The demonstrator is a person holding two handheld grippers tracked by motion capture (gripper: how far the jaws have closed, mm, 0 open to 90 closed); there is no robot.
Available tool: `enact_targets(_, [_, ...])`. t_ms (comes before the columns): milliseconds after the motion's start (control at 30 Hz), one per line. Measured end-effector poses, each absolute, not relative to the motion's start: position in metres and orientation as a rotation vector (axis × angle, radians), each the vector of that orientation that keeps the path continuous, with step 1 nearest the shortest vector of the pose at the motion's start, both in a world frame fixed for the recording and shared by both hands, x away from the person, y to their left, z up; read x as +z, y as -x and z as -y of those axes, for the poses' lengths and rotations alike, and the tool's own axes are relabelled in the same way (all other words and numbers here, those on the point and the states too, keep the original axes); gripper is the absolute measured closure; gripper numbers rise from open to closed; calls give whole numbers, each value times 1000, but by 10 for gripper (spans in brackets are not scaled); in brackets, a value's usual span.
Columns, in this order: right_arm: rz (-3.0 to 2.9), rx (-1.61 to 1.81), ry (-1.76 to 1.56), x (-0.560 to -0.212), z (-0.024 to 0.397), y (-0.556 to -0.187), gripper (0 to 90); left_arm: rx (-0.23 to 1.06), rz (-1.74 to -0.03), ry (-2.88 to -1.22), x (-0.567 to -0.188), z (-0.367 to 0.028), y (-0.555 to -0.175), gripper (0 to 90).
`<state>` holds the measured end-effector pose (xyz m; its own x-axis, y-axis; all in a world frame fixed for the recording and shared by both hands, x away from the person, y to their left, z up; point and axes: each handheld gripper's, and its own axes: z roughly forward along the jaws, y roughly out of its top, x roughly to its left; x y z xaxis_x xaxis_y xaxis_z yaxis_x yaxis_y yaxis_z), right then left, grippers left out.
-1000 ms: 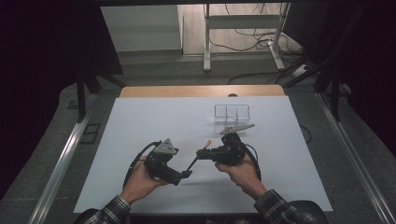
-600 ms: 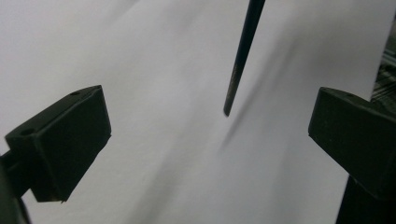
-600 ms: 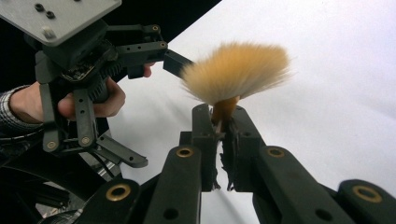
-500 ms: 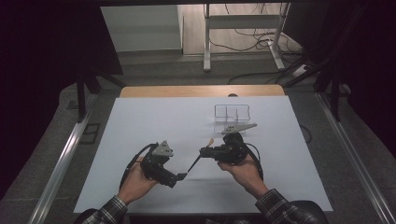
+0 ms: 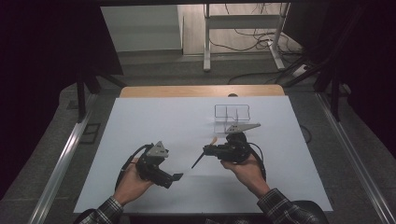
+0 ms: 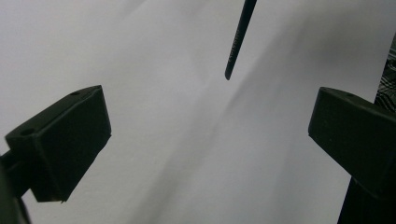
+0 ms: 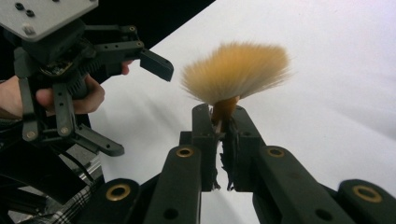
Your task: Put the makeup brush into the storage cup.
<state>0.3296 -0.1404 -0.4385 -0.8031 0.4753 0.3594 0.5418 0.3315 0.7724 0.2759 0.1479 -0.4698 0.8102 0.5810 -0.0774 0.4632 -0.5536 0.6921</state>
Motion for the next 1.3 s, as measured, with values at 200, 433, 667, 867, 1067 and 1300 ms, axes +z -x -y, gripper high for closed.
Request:
enact_targets(200, [2527,-1483,960,-439,141,-330,835,227,-775,-2250,-468,-158,-274,0])
enact_targets(433, [2545,-1481,967,-438,143,-330,835,241,-807,-2236,-468,-168,-272,0])
enact_targets(667, [2570,-1477,973,-436,148,-332,835,250,-826,-2239,-468,-178,-270,0])
enact_targets(867, [2559,-1506,1005,-433,153,-334,835,262,-848,-2225,-468,-188,-267,0])
enact_targets(1067, [2553,-1526,1041,-429,159,-336,835,278,-878,-2212,-467,-198,-265,0])
enact_targets(1300, [2569,-1537,1067,-427,164,-338,835,279,-893,-2208,-468,-208,-262,0])
